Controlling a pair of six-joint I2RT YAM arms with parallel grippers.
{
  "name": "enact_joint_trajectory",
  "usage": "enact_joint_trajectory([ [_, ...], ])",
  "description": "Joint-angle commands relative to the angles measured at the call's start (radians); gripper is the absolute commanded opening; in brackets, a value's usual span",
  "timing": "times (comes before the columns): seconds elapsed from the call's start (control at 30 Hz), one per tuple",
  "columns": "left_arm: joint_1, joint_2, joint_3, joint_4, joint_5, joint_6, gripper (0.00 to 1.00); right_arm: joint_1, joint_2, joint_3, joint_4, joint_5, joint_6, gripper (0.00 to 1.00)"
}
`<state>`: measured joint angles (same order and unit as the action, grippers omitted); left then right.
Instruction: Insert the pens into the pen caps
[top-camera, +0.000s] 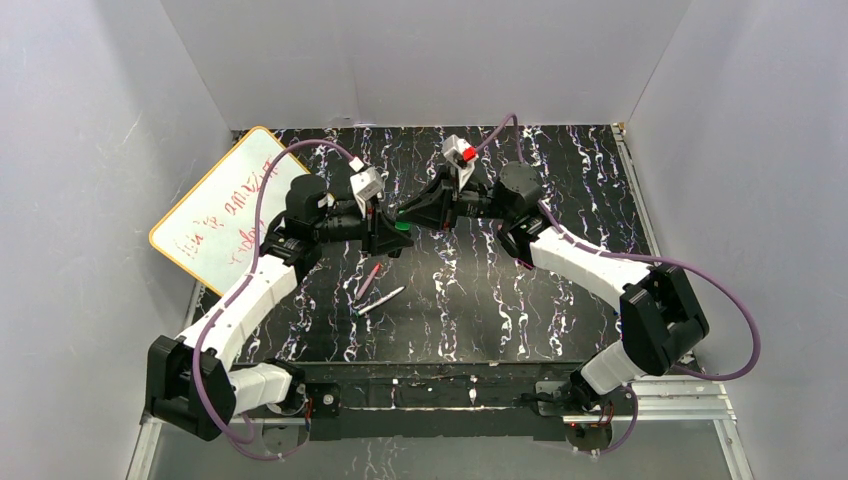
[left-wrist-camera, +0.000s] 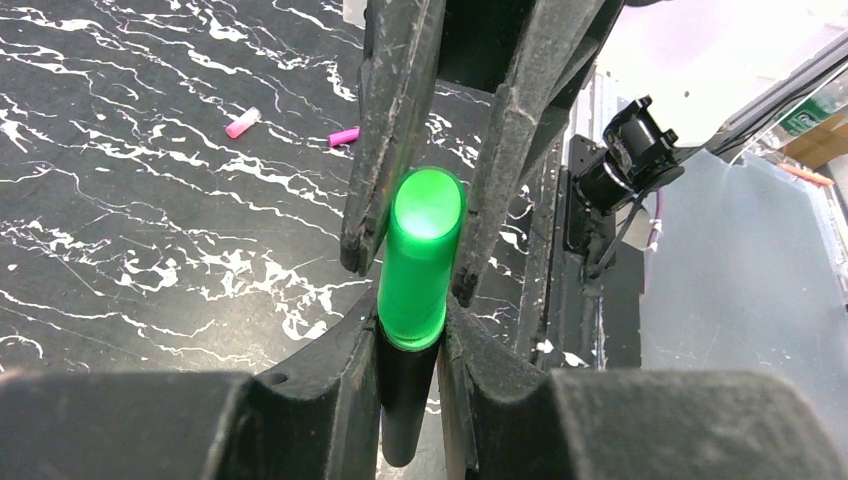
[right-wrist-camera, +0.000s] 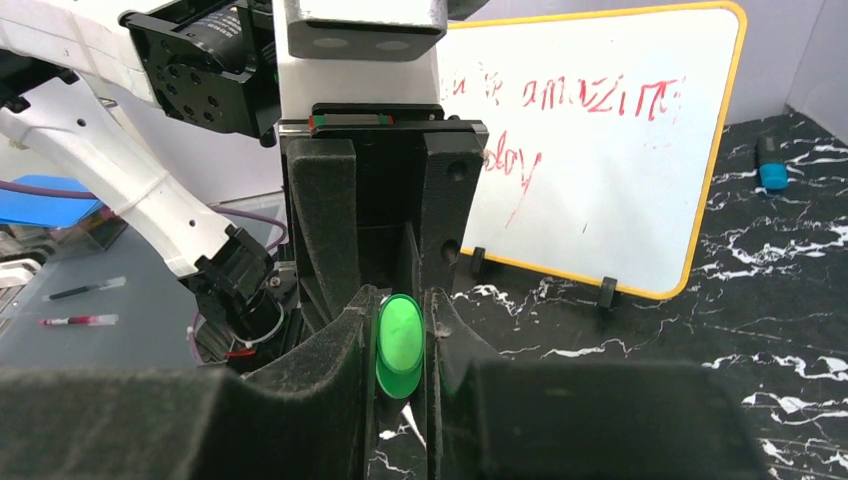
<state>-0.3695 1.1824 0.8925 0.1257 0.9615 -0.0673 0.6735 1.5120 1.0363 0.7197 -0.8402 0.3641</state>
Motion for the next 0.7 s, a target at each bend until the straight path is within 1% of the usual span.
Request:
enact_joint_trajectory([
  [0.0,0.051,-0.047,0.142,0.297,-0.021,-0.068,0.00,0.027,0.059,-0.076,-0.181,-0.229,0.027,0.08],
  [0.3,0.057,-0.040,0.185,0.321,0.000,-0.094,0.00,0.027,0.073,-0.093,-0.166,-0.260,0.037,0.08],
  [0.37,0.058,-0.037,0.198,0.322,0.002,-0.096,0.00,0.028,0.080,-0.099,-0.147,-0.273,0.050,0.09],
  [0.5,0.058,-0.028,0.229,0.321,0.012,-0.100,0.00,0.027,0.091,-0.133,-0.057,-0.305,0.115,0.09],
  [0.67,0.057,-0.021,0.265,0.326,0.024,-0.104,0.00,0.031,0.096,-0.152,-0.040,-0.319,0.126,0.10],
])
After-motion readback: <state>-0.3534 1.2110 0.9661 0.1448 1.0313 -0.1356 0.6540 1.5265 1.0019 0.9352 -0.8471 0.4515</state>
